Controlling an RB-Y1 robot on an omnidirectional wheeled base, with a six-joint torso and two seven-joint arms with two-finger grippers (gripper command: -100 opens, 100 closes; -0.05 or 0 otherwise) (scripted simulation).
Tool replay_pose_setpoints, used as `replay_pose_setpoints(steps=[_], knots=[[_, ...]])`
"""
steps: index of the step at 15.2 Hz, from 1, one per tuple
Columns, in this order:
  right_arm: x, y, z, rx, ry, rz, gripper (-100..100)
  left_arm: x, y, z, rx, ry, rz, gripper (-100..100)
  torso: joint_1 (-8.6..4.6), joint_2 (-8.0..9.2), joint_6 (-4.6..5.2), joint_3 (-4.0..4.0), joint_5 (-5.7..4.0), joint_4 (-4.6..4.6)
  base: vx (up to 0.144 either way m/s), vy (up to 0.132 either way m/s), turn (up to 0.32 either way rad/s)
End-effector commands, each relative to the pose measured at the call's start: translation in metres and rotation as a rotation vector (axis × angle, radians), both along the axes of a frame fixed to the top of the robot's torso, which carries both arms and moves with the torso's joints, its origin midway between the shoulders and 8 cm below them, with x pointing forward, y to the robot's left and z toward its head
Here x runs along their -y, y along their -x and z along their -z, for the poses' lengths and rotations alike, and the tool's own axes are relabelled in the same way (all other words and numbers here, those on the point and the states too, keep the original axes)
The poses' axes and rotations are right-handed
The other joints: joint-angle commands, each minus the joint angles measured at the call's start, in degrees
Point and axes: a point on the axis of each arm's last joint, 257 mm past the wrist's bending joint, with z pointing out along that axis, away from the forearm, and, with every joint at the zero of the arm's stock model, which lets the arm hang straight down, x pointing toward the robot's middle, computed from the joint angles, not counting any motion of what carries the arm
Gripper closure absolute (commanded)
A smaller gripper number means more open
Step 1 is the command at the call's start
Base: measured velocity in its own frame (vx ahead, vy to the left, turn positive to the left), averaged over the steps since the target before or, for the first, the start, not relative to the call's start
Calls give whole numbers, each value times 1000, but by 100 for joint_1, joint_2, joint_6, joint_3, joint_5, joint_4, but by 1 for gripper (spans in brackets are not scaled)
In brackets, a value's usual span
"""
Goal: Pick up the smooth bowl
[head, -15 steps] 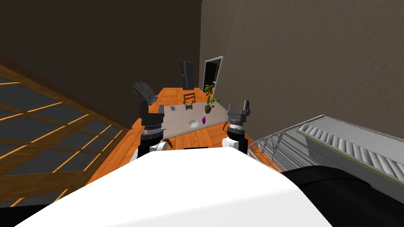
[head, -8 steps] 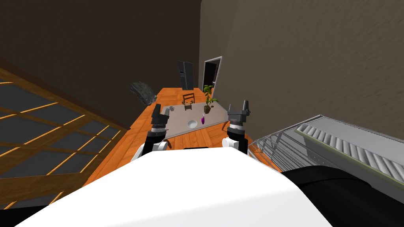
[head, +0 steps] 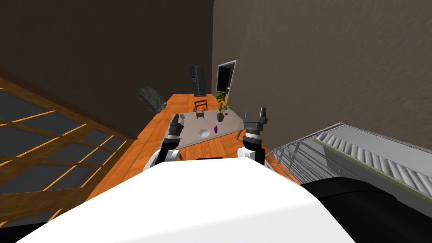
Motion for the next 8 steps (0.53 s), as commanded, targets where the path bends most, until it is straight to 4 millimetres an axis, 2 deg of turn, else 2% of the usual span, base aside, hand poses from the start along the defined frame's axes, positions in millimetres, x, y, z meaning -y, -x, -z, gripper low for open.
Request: replay_pose_setpoints(steps=[1, 6, 7, 8], knots=[[0, 0, 0, 0, 0, 0, 0, -5, -12, 21, -55, -19, -11, -100, 0, 0, 0, 0, 0, 0, 19, -42, -21], [0, 0, 0, 0, 0, 0, 0, -16, -34, 67, -171, -42, -35, -100, -6, -2, 0, -1, -1, -1, 20, -46, -16], [0, 0, 0, 0, 0, 0, 0, -16, -34, 69, -174, -42, -35, -100, -6, 0, 0, -1, -1, -1, 10, -29, -4], [0, 0, 0, 0, 0, 0, 0, -19, -43, 81, -211, -53, -45, -100, -2, 2, -1, 1, -1, 0, 12, -28, -14]])
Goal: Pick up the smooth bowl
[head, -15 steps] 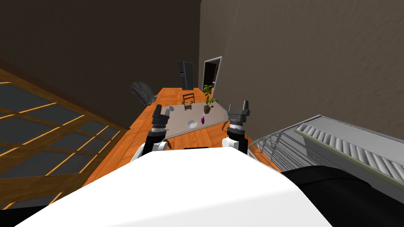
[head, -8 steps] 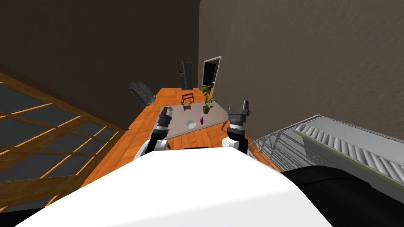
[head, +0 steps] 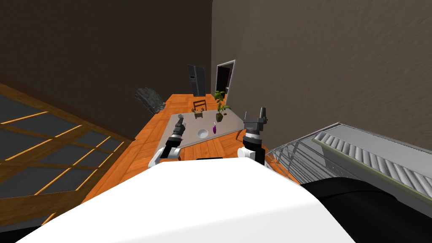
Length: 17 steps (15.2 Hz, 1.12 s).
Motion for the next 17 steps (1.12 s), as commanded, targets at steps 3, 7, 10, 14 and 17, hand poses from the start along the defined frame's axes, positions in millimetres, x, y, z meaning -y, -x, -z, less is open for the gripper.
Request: replay_pose_setpoints(steps=[3, 7, 10, 14, 17], knots=[[0, 0, 0, 0, 0, 0, 0, -10, -13, 40, -103, -20, -24, -100, -2, -1, -1, 0, 0, 0, 18, -37, -20], [0, 0, 0, 0, 0, 0, 0, -19, -29, 74, -196, -40, -48, -100, -4, 0, -2, 0, -1, 0, 18, -41, -13], [0, 0, 0, 0, 0, 0, 0, -24, -36, 95, -251, -49, -62, -100, 0, 2, -2, 1, -1, 0, 13, -32, -13], [0, 0, 0, 0, 0, 0, 0, -32, -39, 127, -329, -58, -80, -100, -4, -1, -1, 0, -1, 0, 19, -37, -18], [0, 0, 0, 0, 0, 0, 0, -37, -43, 147, -384, -67, -93, -100, 1, 2, -1, 1, 0, 0, 12, -26, -11]])
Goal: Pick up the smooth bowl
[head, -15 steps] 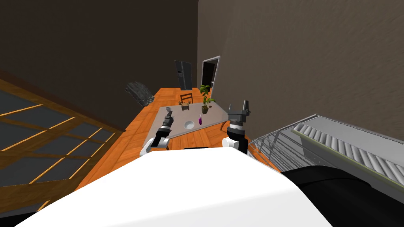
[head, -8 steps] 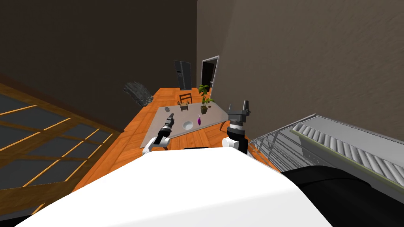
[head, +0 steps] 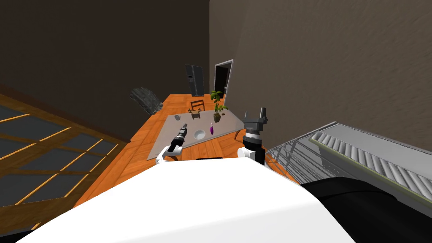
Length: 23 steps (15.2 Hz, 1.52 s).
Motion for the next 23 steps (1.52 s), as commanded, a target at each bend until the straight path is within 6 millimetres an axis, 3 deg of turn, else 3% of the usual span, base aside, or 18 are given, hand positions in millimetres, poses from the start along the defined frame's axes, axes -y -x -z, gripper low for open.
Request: replay_pose_setpoints(steps=[1, 5, 7, 10, 12, 23], knots=[[0, 0, 0, 0, 0, 0, 0, -6, -9, 16, -55, -10, -14, -100, 0, 0, 0, 0, 0, 0, 17, -46, -20], [0, 0, 0, 0, 0, 0, 0, -14, -7, 51, -142, -18, -34, -100, -3, -2, 0, -1, -1, 0, 19, -39, -14], [0, 0, 0, 0, 0, 0, 0, -14, -7, 52, -144, -18, -34, -100, 0, 0, -1, 0, -1, 0, 12, -20, -3], [0, 0, 0, 0, 0, 0, 0, -20, -12, 79, -231, -30, -53, -100, 0, 1, 0, 1, 0, 0, 13, -33, -21], [0, 0, 0, 0, 0, 0, 0, -23, -11, 100, -290, -36, -65, -100, -5, -2, 0, -1, -1, -1, 24, -46, -20], [0, 0, 0, 0, 0, 0, 0, -33, 5, 172, -511, -54, -103, -100, -3, -1, -1, 0, -1, 0, 17, -35, -13]])
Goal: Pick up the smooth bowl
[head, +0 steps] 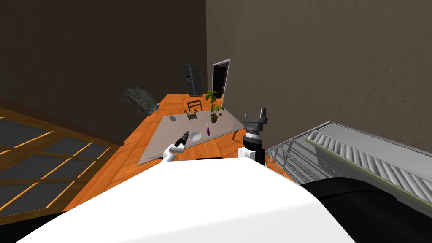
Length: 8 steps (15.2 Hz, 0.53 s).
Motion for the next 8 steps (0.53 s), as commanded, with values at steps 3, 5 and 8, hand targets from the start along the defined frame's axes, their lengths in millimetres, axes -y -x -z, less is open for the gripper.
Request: replay_pose_setpoints(steps=[3, 5, 8], knots=[[0, 0, 0, 0, 0, 0, 0, -1, 11, 29, -95, -6, -14, -100, 0, -2, 0, -1, 0, 0, 20, -34, -18], [0, 0, 0, 0, 0, 0, 0, 0, 12, 36, -127, -8, -18, -100, 1, 0, -1, 0, 0, 0, 13, -27, -6], [0, 0, 0, 0, 0, 0, 0, -2, 22, 54, -185, -10, -26, -100, -1, 0, 0, 0, 0, 0, 16, -34, -17]])
